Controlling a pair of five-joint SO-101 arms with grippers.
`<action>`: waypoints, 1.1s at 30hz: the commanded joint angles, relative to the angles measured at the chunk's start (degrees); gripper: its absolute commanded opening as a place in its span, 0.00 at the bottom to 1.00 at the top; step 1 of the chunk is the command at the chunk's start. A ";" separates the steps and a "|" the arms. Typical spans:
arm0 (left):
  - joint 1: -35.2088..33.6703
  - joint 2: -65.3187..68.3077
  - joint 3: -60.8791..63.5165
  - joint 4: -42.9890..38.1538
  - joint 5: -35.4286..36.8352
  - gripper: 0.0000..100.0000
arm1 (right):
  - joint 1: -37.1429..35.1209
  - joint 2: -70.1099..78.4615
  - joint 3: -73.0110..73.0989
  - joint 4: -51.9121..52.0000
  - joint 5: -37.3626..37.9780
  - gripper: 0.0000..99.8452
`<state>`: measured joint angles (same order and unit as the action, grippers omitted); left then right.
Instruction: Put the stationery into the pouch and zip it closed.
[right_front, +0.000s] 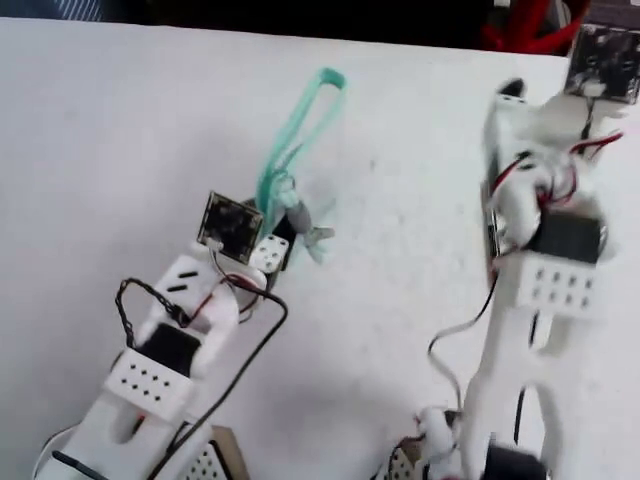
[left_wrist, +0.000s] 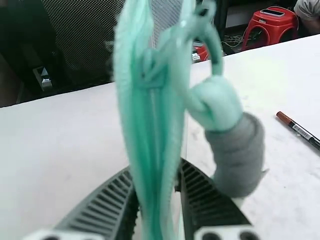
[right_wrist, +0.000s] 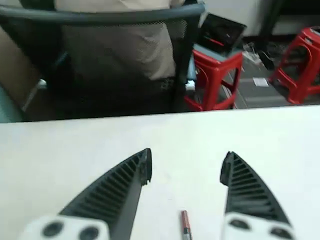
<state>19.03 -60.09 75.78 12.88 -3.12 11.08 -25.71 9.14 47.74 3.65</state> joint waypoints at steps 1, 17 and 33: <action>-0.40 -0.13 0.18 -2.02 -0.35 0.10 | 3.21 9.36 -5.80 3.03 4.92 0.22; -0.40 -0.13 0.53 -2.11 -0.70 0.10 | 5.85 47.16 -16.00 13.67 16.88 0.22; -0.40 -0.13 0.53 -2.11 -0.70 0.10 | 4.79 62.64 -23.91 9.19 17.05 0.18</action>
<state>19.03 -60.09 76.57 12.18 -3.30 16.35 35.38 -10.37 57.23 20.26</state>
